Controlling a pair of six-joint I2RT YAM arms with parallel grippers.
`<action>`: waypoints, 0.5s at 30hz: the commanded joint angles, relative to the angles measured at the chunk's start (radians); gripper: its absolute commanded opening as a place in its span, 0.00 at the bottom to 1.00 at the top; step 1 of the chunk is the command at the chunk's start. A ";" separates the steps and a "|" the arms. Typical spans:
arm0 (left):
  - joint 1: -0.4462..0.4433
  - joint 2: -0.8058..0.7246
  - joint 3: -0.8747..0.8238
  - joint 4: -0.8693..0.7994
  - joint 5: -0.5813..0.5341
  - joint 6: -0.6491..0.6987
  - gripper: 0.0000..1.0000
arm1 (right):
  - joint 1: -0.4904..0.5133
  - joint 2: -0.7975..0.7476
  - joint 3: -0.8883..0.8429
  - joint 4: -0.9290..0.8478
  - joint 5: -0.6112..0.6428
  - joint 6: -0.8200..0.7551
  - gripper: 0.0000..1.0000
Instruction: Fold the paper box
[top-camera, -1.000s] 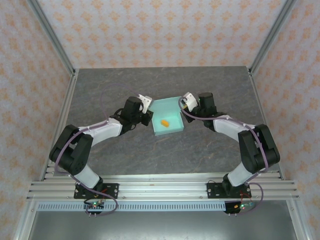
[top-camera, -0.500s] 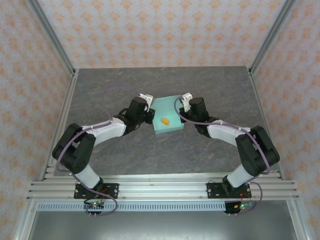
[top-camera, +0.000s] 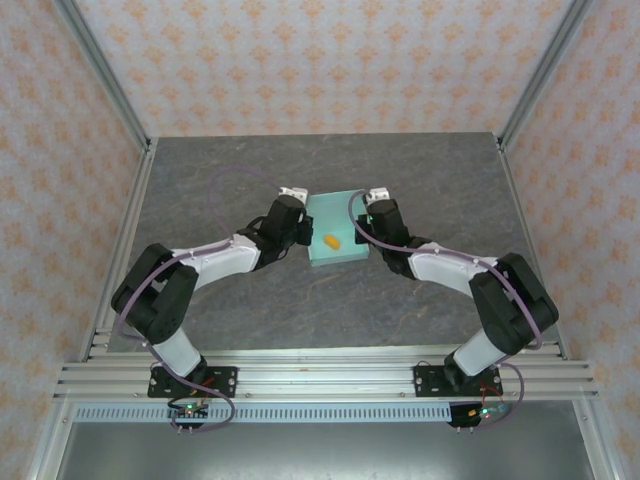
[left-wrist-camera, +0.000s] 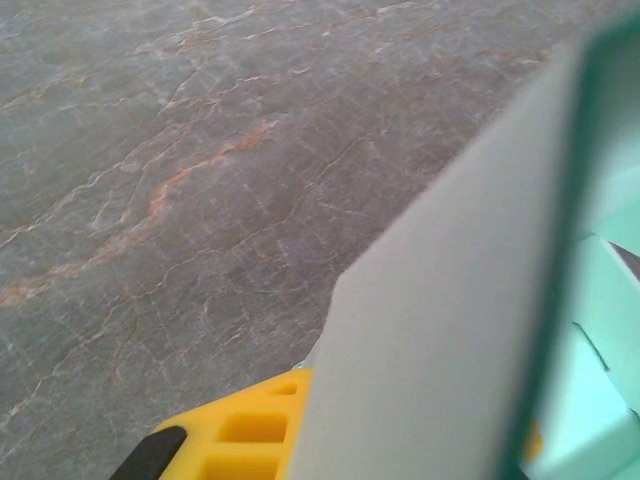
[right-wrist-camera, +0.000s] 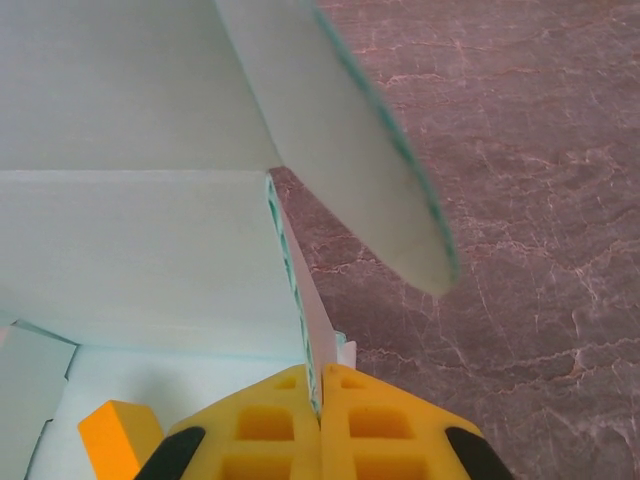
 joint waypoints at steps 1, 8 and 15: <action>-0.017 0.009 0.051 -0.041 -0.136 -0.112 0.10 | 0.032 -0.008 0.043 -0.053 0.106 0.095 0.00; -0.043 0.067 0.110 -0.087 -0.266 -0.224 0.08 | 0.098 0.026 0.102 -0.162 0.264 0.205 0.00; -0.060 0.102 0.134 -0.075 -0.290 -0.299 0.06 | 0.116 0.076 0.160 -0.232 0.364 0.307 0.00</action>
